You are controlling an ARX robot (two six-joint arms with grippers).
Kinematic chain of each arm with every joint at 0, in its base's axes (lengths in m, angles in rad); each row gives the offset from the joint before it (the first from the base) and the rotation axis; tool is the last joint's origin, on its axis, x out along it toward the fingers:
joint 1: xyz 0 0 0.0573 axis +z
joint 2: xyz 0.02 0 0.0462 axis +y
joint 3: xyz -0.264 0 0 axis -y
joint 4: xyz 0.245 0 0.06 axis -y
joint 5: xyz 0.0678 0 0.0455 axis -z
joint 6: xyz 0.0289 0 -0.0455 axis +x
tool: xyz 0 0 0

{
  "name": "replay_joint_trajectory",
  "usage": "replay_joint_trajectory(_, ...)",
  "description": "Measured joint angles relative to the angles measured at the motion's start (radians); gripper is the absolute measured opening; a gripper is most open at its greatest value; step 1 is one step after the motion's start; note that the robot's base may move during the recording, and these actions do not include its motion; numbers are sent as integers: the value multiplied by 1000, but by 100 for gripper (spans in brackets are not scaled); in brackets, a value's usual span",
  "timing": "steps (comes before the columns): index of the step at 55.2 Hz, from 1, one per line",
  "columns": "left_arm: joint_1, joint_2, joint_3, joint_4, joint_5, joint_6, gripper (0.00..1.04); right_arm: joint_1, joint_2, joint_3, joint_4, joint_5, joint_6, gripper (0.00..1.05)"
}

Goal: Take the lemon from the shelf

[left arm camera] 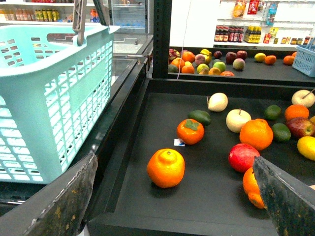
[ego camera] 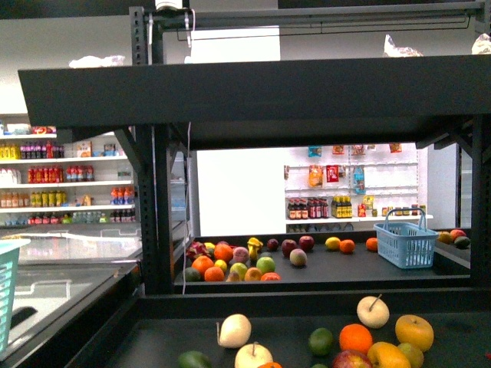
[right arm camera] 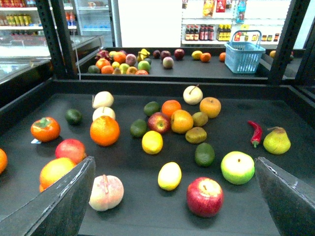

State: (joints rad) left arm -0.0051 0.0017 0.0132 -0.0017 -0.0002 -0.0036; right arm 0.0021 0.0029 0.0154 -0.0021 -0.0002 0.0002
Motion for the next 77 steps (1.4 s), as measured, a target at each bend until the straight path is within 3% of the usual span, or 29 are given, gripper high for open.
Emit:
replay_joint_trajectory(34,1,3,1,-4,1,-5,97,0,0,0,0,0,0,97)
replay_joint_trajectory(38,56,115,71,-172,87,-213,97,0,0,0,0,0,0,97)
replay_joint_trajectory(40,97,182,95,-185,141,-325,97,0,0,0,1,0,0,97)
replay_joint_trajectory(46,233,386,190,-95,308,-594,97,0,0,0,0,0,0,97)
replay_joint_trajectory(57,437,781,435,105,475,-871,97,0,0,0,0,0,0,97)
replay_joint_trajectory(64,512,1032,607,176,481,-1014,97,0,0,0,0,0,0,97)
replay_joint_trajectory(77,515,1369,845,187,422,-1131,97,0,0,0,0,0,0,97)
